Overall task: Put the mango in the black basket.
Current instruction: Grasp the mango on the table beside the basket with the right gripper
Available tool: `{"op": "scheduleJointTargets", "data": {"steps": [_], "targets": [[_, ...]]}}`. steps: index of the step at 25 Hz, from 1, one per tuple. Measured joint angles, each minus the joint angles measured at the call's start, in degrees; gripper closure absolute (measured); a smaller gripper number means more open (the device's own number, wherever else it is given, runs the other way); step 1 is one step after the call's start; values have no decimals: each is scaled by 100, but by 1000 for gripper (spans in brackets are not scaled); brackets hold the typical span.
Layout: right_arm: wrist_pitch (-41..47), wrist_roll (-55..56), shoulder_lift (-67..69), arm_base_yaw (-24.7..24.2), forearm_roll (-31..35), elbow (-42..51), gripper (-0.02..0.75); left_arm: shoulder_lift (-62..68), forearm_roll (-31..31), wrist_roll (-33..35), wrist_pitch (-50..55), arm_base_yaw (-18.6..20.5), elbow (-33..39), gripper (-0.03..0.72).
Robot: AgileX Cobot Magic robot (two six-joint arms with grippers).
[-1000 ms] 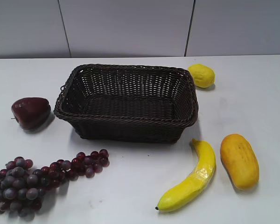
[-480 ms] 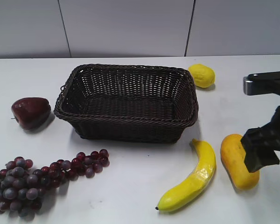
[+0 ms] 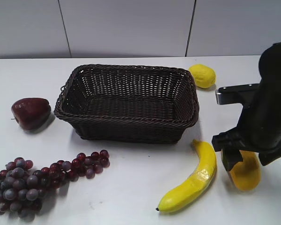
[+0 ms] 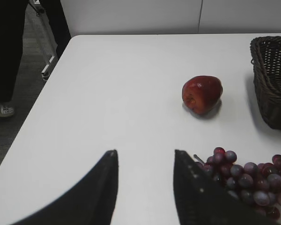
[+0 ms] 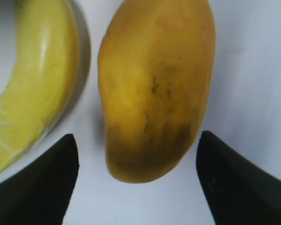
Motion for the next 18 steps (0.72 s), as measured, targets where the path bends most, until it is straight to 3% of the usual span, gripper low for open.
{"op": "scheduleJointTargets", "data": {"steps": [11,14,18], "targets": [[-308,120,929,-82,57,-5,144,0,0,0,0,-6,0,383],[-248,131,938,-82,57,-5,216,0,0,0,0,-6,0,383],[103,136,938,-82,52,-5,216,0,0,0,0,-6,0,383]]}}
